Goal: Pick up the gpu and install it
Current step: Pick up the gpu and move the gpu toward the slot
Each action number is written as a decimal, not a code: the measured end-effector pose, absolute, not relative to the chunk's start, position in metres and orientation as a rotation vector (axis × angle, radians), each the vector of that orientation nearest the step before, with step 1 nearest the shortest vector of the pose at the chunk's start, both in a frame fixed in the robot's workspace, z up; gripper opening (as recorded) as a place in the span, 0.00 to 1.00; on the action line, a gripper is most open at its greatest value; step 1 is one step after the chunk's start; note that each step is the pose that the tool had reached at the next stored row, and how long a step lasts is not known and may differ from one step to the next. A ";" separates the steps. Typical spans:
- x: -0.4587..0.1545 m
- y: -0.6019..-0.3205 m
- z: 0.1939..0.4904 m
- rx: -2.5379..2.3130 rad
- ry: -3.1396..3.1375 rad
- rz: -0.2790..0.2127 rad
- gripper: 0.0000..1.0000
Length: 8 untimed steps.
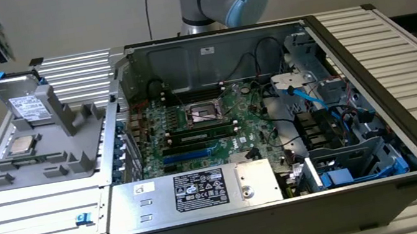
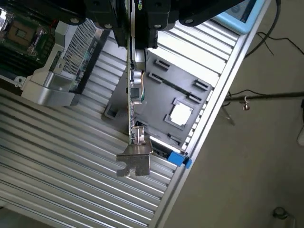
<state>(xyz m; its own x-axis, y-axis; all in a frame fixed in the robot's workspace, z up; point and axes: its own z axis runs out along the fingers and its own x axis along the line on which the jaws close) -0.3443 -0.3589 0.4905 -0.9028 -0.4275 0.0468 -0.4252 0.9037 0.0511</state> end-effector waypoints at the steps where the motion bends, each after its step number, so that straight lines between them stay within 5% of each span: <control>1: -0.344 -0.359 0.491 0.703 -3.003 -0.060 0.27; 8: -0.344 -0.359 0.491 0.891 -2.950 -0.054 0.27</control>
<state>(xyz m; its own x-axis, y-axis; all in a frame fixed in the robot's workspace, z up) -0.3443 -0.3589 0.4905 -0.8311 -0.5542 0.0468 -0.5521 0.8322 0.0510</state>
